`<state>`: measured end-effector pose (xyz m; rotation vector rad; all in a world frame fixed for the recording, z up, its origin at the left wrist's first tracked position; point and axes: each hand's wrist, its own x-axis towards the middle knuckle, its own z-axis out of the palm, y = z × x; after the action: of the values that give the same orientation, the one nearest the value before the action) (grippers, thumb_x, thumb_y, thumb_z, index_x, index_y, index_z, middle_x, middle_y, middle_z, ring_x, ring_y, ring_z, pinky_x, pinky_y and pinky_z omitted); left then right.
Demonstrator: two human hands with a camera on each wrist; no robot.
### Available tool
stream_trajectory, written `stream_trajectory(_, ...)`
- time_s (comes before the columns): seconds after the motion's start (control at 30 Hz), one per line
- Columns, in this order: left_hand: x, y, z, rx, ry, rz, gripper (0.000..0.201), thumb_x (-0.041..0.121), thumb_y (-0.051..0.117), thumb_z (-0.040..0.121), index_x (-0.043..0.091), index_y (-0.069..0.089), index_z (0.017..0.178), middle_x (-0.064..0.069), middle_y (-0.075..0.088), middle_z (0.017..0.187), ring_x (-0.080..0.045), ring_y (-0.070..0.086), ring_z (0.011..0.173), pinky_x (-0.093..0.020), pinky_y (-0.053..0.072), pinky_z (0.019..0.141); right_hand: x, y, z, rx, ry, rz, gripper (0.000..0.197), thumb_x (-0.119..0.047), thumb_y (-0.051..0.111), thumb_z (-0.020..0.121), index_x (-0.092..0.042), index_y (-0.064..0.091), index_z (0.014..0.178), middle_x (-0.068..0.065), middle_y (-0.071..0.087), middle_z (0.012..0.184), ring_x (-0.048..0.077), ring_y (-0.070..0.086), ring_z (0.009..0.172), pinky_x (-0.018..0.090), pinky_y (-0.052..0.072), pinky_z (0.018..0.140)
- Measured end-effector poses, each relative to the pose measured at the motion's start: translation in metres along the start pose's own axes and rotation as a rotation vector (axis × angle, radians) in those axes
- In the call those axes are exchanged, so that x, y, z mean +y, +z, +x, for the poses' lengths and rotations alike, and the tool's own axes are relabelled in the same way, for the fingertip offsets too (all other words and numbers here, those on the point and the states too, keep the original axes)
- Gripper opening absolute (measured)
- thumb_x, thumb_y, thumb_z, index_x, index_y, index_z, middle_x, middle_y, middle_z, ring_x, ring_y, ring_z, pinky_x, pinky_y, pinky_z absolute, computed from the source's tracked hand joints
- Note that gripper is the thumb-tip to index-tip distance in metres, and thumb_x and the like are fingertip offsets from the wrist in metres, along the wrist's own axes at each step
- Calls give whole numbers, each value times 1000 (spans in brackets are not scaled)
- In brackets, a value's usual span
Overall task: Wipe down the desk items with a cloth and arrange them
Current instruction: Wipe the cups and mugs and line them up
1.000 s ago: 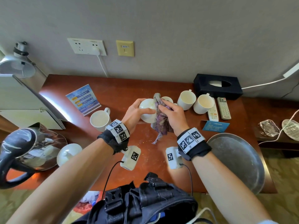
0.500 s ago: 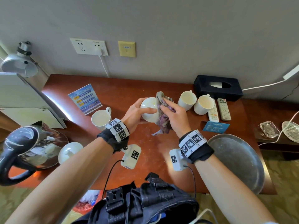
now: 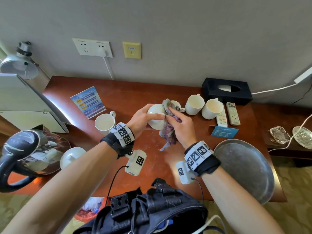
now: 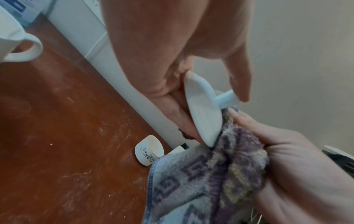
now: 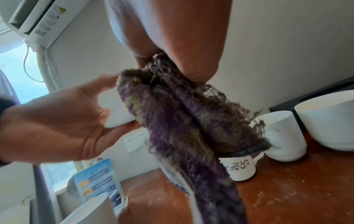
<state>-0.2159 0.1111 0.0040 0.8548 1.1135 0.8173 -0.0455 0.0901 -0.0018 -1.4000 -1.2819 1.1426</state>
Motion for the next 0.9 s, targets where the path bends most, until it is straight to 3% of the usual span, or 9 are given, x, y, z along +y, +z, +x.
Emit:
stream_trajectory(0.07,1,-3,0,-36,-20,20,53,18,81,73,26,64,122,-10,66,124,-30,67,111,-45,59,87,-3,-3,7,-33,14,-18,37,-19,68,93,-22,65,130,-5,64,131,3,57,121,30,46,107)
stream_trajectory(0.17,4,-7,-1,-73,-19,54,43,11,75,82,24,64,121,-9,68,120,-29,67,108,-39,60,80,-6,-6,11,-89,3,-46,35,-21,67,92,-23,67,128,-5,66,129,4,58,121,33,47,107)
stream_trajectory(0.3,12,-10,3,-7,15,-10,54,21,77,74,17,64,126,-14,69,120,-30,69,105,-37,59,75,-1,-5,-5,-104,-80,-79,32,-12,66,93,-20,69,123,-11,67,122,1,59,119,24,46,105)
stream_trajectory(0.47,10,-8,5,-24,4,16,57,25,78,70,18,64,126,-14,69,121,-31,68,108,-42,60,83,5,4,-5,-19,-45,37,33,-7,67,92,-33,71,112,-13,70,114,4,63,114,35,49,105)
stream_trajectory(0.63,12,-9,5,-70,-5,58,52,22,76,70,23,65,121,-7,71,113,-26,70,102,-36,59,75,-4,0,18,-51,32,26,30,-16,66,93,-23,70,122,-6,69,124,6,61,118,36,48,106)
stream_trajectory(0.8,13,-7,7,-60,2,144,54,22,78,65,25,65,118,-9,69,116,-27,68,103,-34,58,73,0,2,21,28,125,182,34,-9,63,94,-12,65,128,2,69,123,12,65,114,24,52,96)
stream_trajectory(0.9,9,-7,7,-61,-9,177,53,20,80,67,25,65,118,-8,70,114,-24,69,100,-31,58,70,6,4,18,49,165,208,36,-8,64,94,-8,63,130,2,69,122,13,64,114,25,52,97)
